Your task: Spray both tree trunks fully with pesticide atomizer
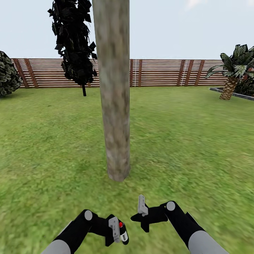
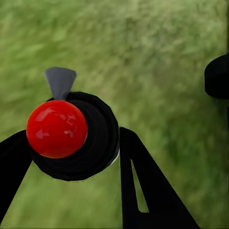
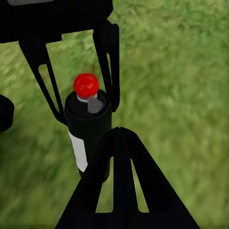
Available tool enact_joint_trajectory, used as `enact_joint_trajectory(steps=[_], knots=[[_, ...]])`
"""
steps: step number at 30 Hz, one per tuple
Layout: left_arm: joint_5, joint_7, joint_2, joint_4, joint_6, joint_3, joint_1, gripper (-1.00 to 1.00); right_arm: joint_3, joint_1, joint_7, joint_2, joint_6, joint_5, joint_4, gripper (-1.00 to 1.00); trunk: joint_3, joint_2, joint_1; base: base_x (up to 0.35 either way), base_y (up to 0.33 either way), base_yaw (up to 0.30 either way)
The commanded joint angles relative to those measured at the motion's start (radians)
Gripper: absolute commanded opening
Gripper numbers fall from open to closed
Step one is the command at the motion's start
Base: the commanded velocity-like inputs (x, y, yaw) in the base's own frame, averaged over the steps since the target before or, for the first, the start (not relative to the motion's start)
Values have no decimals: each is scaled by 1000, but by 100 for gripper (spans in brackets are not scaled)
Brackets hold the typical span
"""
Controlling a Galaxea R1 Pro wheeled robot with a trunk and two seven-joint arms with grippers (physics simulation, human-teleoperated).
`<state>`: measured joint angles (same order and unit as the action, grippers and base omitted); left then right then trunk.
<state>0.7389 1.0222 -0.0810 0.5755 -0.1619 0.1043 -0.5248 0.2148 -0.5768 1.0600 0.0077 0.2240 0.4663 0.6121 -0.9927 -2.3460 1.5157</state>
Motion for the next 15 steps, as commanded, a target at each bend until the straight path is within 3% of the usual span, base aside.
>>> enact_joint_trajectory(steps=[1, 15], knots=[[0, -2, -2, 7, 1, 0, 0, -100, 0, 0, 0, 0, 0, 0, 0, -100, 0, 0, 0, 0, 0, 0], [3, -8, -17, 36, 13, 0, 0, -100, 0, 0, 0, 0, 2, 0, 0, -100, 0, 0, 0, 0, 0, 0]])
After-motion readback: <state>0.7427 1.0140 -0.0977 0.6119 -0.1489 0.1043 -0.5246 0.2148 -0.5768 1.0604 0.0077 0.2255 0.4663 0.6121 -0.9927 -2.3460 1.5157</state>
